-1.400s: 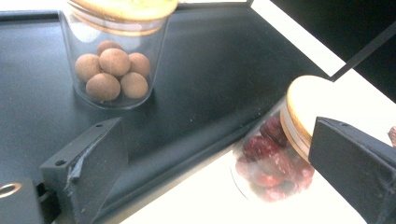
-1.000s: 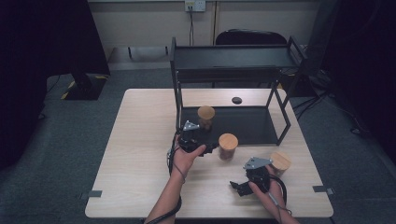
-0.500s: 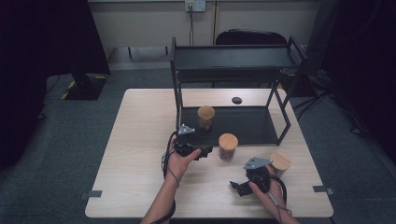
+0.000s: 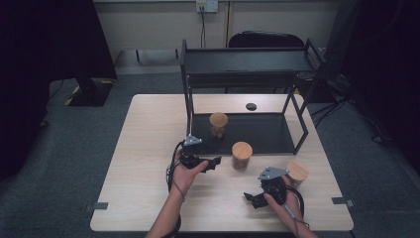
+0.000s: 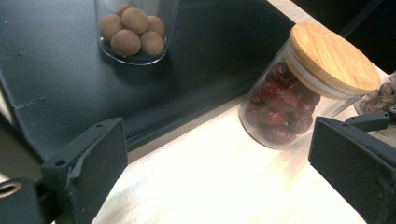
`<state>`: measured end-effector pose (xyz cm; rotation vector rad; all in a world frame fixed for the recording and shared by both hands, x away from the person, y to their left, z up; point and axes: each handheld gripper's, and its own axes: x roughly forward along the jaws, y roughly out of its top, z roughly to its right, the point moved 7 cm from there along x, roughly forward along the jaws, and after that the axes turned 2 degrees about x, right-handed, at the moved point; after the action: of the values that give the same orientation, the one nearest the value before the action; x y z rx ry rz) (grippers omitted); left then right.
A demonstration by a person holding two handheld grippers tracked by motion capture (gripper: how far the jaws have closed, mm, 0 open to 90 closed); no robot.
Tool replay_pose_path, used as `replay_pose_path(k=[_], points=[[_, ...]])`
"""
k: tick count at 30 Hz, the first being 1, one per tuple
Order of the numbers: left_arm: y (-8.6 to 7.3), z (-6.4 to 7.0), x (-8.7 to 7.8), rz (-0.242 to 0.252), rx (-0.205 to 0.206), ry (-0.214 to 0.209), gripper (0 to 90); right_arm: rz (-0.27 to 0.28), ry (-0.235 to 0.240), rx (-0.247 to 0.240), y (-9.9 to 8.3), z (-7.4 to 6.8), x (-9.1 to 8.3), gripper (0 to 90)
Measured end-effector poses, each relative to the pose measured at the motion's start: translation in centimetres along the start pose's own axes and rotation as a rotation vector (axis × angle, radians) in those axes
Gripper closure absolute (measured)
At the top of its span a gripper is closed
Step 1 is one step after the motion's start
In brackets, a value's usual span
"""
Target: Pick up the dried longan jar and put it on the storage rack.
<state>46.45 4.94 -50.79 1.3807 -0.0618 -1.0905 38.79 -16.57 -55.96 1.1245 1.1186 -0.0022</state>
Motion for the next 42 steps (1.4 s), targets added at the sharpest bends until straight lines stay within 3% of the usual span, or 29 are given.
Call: replay_pose_path(k=[42], points=[[-2.8, -3.0, -3.7, 0.01, -0.021, 0.055, 4.4, 0.0, 0.0, 0.0, 0.0, 0.0, 0.0, 0.0]])
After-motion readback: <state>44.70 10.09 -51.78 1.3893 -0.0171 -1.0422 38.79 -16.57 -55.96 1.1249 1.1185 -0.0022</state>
